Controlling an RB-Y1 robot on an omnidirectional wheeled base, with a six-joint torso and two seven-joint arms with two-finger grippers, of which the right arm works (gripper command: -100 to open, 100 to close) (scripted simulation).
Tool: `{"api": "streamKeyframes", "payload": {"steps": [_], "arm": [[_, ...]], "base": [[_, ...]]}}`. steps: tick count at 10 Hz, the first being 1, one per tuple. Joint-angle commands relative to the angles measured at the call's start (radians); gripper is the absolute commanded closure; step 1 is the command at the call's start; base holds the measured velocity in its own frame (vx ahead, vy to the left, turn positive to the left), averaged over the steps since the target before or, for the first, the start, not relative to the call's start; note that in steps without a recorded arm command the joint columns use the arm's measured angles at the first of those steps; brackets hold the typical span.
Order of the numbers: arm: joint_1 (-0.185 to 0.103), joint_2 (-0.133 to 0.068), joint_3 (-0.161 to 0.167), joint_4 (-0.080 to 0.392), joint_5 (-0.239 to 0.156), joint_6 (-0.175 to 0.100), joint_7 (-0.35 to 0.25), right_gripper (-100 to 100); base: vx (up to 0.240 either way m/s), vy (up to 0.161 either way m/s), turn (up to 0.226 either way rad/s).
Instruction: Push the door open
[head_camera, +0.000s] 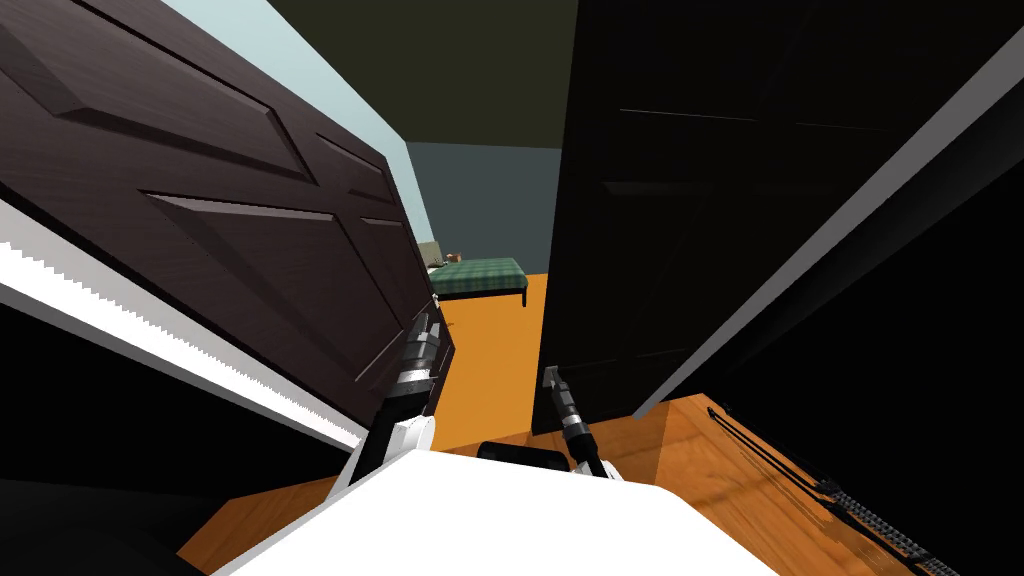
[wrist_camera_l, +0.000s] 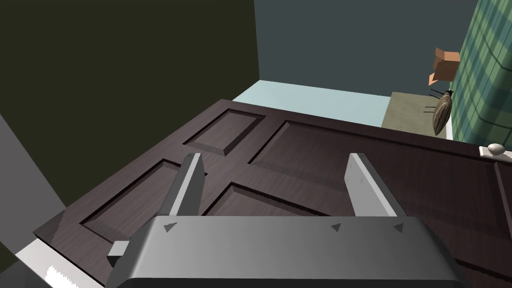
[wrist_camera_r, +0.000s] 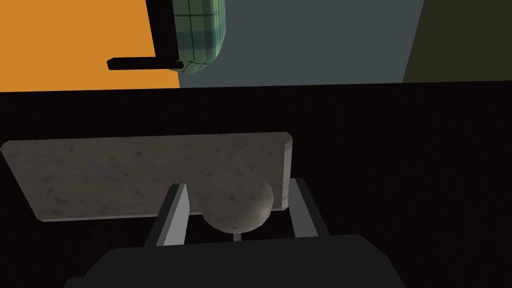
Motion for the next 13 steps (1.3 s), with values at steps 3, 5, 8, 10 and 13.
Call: {"api": "streamKeyframes", "payload": {"steps": [3,5,8,10,13], "arm": [[0.0,0.0,0.0,0.001,0.0,0.002,0.0,100],[0.0,0.0,0.0,0.001,0.0,0.002,0.0,100],[-0.006,-0.009,-0.024,0.01,-0.009,0.005,0.007,100],[-0.013,-0.015,-0.044,0.017,-0.017,0.005,0.014,100],[-0.023,-0.02,-0.076,0.027,-0.03,0.005,0.023,100]], "base": [[-0.021,-0.005,0.004],[-0.003,0.0,-0.002],[0.136,0.047,-0.026],[0.2,0.083,-0.036],[0.196,0.088,-0.056]]}}
